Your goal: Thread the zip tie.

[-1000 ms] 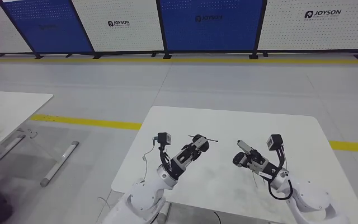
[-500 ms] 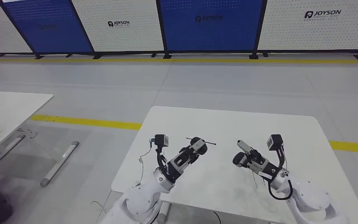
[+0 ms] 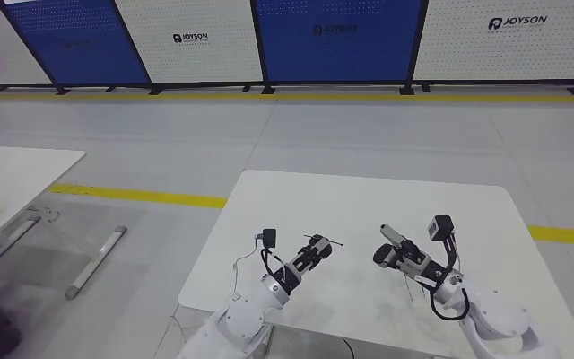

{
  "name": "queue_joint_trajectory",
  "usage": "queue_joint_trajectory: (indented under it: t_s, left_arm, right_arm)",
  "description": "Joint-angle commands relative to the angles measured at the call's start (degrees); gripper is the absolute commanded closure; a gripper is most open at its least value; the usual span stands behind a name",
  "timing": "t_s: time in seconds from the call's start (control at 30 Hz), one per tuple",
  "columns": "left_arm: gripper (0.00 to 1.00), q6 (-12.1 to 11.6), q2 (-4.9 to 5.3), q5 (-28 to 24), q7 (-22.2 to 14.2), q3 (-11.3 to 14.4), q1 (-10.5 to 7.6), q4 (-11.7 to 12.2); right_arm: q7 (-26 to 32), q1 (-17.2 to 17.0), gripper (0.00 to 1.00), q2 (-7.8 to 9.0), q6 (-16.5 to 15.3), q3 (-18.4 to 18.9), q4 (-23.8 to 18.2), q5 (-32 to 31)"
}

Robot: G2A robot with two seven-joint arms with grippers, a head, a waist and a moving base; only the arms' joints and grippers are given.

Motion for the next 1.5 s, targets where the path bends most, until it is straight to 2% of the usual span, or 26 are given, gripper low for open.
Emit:
queue_joint_trajectory:
  t_s: [0.0, 0.33, 0.4, 0.47, 0.53, 0.77, 0.83, 0.9, 0.93, 0.97, 1.17, 1.3, 1.47]
  left_arm:
    - [1.0, -0.26, -0.04, -0.31, 0.28, 0.11, 0.06, -0.15]
    - [1.0, -0.51, -0.05, -0.36, 0.0, 0.29, 0.02, -0.37]
    - [1.0, -1.86, 0.13, 0.57, -2.07, 0.59, 0.38, -0.64]
    - [1.0, -2.23, 0.23, 0.41, -2.37, 0.48, 0.91, -1.02]
    - [1.0, -2.2, 0.27, -1.93, -4.46, 0.81, 1.25, -1.34]
    - [1.0, -2.2, 0.27, -1.93, -4.46, 0.81, 1.25, -1.34]
    - [1.0, -2.2, 0.27, -1.93, -4.46, 0.81, 1.25, -1.34]
    - [1.0, -2.2, 0.27, -1.93, -4.46, 0.81, 1.25, -1.34]
    - [1.0, -2.2, 0.27, -1.93, -4.46, 0.81, 1.25, -1.34]
    - [1.0, -2.2, 0.27, -1.93, -4.46, 0.81, 1.25, -1.34]
    - [1.0, -2.2, 0.27, -1.93, -4.46, 0.81, 1.25, -1.34]
    - [1.0, -2.2, 0.27, -1.93, -4.46, 0.81, 1.25, -1.34]
    - [1.0, -2.2, 0.27, -1.93, -4.46, 0.81, 1.25, -1.34]
  right_arm:
    - [0.0, 0.0, 0.0, 0.0, 0.0, 0.0, 0.0, 0.0]
    - [0.0, 0.0, 0.0, 0.0, 0.0, 0.0, 0.0, 0.0]
    - [0.0, 0.0, 0.0, 0.0, 0.0, 0.0, 0.0, 0.0]
    - [0.0, 0.0, 0.0, 0.0, 0.0, 0.0, 0.0, 0.0]
    - [0.0, 0.0, 0.0, 0.0, 0.0, 0.0, 0.0, 0.0]
    - [-0.36, -0.1, 0.0, 0.01, -0.28, 0.19, -0.6, -0.8]
    - [2.05, -0.28, 0.0, 0.39, -0.11, 1.34, -1.65, -2.76]
    - [8.94, -0.57, 0.0, 1.12, 2.19, 3.42, -3.03, -2.83]
    - [14.26, -0.09, 0.0, 1.6, 4.55, 4.58, -3.4, -2.68]
    - [17.03, 0.72, 0.0, 2.3, 6.7, 7.1, -4.22, -5.81]
    - [23.25, -0.85, 0.0, 4.58, 15.04, 13.84, -13.13, -19.62]
    - [28.46, 1.99, 0.0, 5.64, 20.82, 13.99, -14.29, -30.56]
    - [28.34, 2.56, 0.0, 5.65, 21.38, 13.67, -14.27, -31.45]
